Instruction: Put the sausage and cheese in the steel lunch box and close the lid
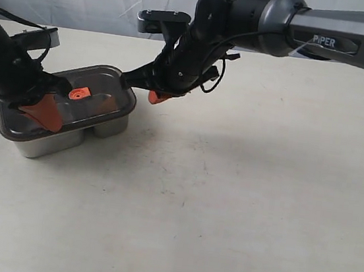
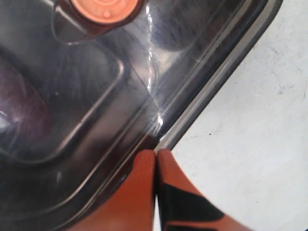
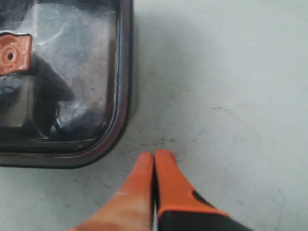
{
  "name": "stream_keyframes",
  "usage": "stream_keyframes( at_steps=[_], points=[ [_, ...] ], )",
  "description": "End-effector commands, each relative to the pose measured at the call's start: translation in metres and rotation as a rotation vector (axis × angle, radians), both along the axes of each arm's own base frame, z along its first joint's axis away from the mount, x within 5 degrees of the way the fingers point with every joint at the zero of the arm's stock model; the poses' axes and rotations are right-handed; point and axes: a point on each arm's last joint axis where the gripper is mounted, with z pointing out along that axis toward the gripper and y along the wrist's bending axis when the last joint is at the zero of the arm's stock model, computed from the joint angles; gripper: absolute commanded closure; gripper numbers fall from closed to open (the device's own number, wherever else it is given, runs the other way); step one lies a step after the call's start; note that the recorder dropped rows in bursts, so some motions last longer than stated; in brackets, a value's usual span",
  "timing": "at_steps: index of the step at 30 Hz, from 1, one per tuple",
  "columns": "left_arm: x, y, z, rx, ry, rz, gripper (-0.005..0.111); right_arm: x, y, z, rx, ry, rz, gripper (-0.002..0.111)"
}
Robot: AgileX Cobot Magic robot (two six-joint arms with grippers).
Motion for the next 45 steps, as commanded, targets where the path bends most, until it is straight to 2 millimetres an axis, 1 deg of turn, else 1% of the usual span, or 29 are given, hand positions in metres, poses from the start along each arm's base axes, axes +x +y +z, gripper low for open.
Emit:
stream_keyframes(
  at_steps=[1,5,8,17,21,24,32,37,41,44,45],
  points=[
    [0.003,0.002,0.000,0.023,-0.030,0.002,0.107,-0.005,0.011,-0.011,0.016,0.020,0.033,0.109],
    [0.003,0.002,0.000,0.023,-0.030,0.002,0.107,-0.012,0.018,-0.015,0.014,0.023,0.063,0.109],
    [0.003,0.002,0.000,0.023,-0.030,0.002,0.107,-0.012,0.021,-0.013,0.043,0.020,0.051,0.109],
    [0.003,0.002,0.000,0.023,-0.030,0.002,0.107,-0.013,0.026,-0.026,0.042,0.022,0.049,0.109],
    [0.003,0.002,0.000,0.023,-0.032,0.002,0.107,-0.012,0.027,-0.027,0.065,0.023,0.031,0.109],
    [0.005,0.001,0.005,0.019,-0.037,-0.003,0.107,-0.012,0.028,-0.027,0.071,0.028,0.030,0.109],
    [0.005,0.001,0.027,0.021,-0.101,-0.012,0.107,-0.009,0.031,-0.023,0.105,0.014,0.011,0.109],
    [0.005,0.004,0.031,0.052,-0.116,-0.005,0.107,-0.012,0.033,-0.023,0.104,0.008,0.025,0.109],
    [0.005,0.015,0.031,0.086,-0.105,0.036,0.107,-0.010,0.031,-0.023,0.078,-0.011,0.043,0.109],
    [0.008,0.035,0.029,0.161,-0.100,0.126,0.107,-0.004,0.024,-0.019,0.058,-0.025,-0.005,0.109],
    [0.010,0.043,0.028,0.181,-0.108,0.170,0.107,-0.002,0.022,-0.015,0.065,-0.031,-0.023,0.109]
  ],
)
